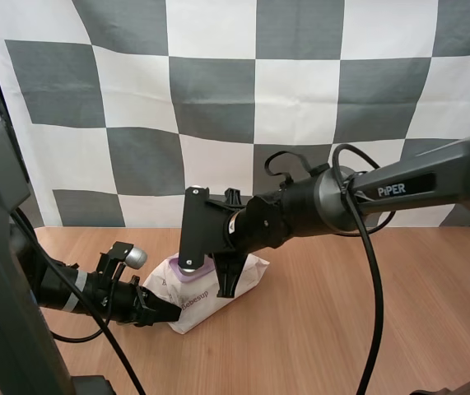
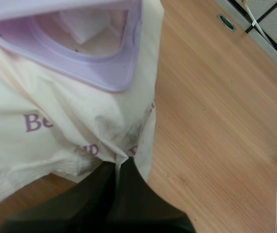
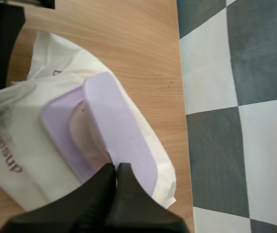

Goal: Open the wet wipes lid

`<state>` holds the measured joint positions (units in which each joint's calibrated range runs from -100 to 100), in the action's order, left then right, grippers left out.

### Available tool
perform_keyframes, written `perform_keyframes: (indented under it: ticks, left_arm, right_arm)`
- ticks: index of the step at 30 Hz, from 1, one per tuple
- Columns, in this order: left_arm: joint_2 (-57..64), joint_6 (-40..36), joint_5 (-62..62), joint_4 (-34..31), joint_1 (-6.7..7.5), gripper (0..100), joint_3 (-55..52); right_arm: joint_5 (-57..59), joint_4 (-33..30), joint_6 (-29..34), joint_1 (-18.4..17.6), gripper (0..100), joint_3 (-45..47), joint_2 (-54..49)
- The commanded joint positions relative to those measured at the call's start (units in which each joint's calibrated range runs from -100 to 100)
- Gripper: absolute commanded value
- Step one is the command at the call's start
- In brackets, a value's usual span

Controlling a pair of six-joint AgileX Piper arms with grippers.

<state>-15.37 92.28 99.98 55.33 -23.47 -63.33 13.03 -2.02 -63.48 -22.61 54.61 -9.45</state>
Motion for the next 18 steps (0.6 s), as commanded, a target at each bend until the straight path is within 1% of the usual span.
perform_keyframes:
  ticks: [1,5,8,11,18]
  left_arm:
    - [-0.06,0.24,0.02,-0.11,-0.02,0,-0.07]
    - [-0.06,0.24,0.02,-0.11,-0.02,0,-0.07]
    - [-0.06,0.24,0.02,-0.11,-0.02,0,-0.07]
    - [-0.06,0.24,0.02,-0.11,-0.02,0,-0.07]
    - [-0.06,0.15,0.02,-0.42,-0.02,0,-0.07]
  right_arm:
    - [0.12,-0.02,1.35,0.02,0,-1.19,0.01]
    - [-0.43,-0.02,3.16,0.02,0,-3.53,0.23]
    - [-1.71,-0.02,3.16,0.02,0,-4.72,1.64]
    - [-4.3,-0.02,3.16,0.02,0,-5.66,4.34]
    - [-4.41,-0.14,3.16,0.02,0,-10.68,11.1]
